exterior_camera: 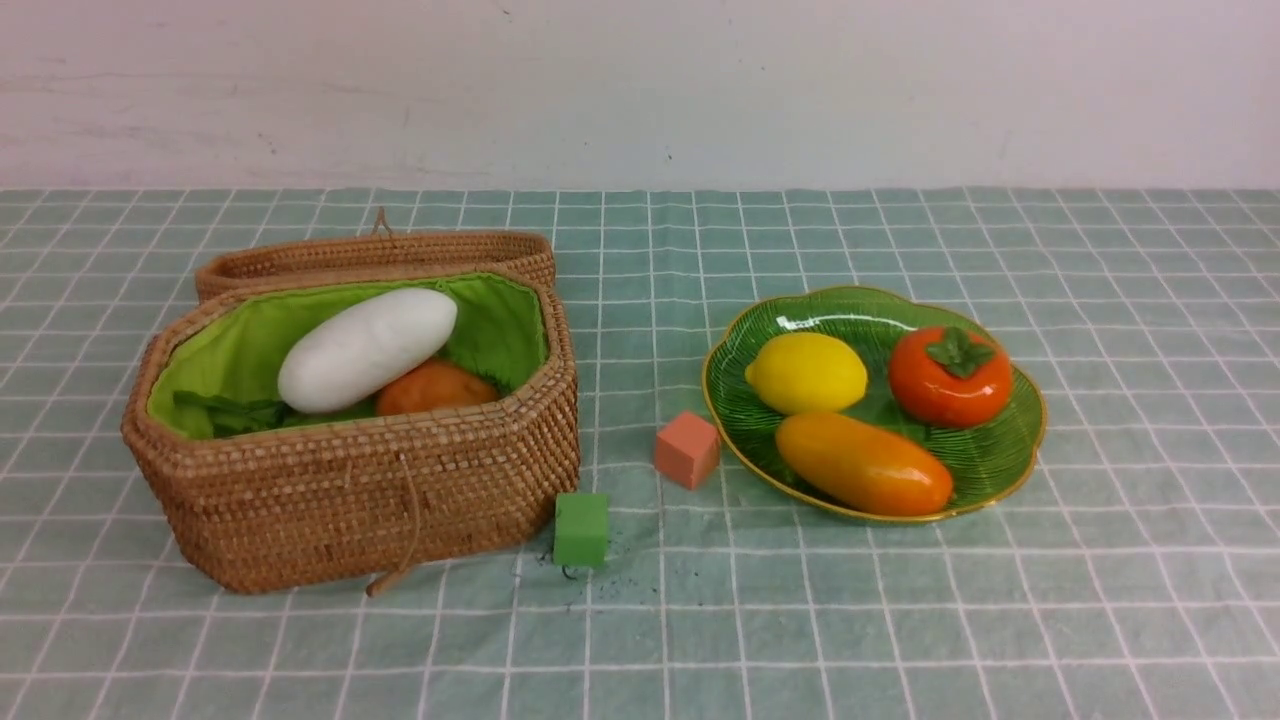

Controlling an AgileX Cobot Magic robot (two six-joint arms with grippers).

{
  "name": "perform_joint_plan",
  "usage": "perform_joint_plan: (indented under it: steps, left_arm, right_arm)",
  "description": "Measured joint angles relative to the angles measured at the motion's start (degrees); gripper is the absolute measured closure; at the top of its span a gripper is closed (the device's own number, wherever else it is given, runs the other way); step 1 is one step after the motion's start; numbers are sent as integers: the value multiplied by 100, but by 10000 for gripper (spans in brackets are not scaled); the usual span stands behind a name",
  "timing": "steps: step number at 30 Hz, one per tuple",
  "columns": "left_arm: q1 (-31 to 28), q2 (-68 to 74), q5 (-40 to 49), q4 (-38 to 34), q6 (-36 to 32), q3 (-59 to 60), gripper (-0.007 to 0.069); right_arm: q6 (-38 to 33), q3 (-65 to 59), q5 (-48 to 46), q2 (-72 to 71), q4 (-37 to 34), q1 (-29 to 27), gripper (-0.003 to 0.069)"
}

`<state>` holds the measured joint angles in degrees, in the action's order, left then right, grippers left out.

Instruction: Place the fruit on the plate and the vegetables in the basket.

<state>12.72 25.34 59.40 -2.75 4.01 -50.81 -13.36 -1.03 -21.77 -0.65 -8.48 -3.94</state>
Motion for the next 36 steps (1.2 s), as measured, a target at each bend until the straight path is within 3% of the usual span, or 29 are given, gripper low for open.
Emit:
perform_joint_plan:
  steps: [8, 36]
  left_arm:
    - [0, -222, -983, 70, 422, 1420, 638]
    - [0, -397, -1329, 140, 482, 1627, 637]
  right_arm:
    - [0, 0, 0, 0, 0, 0, 418]
    - [0, 0, 0, 0, 0, 0, 418]
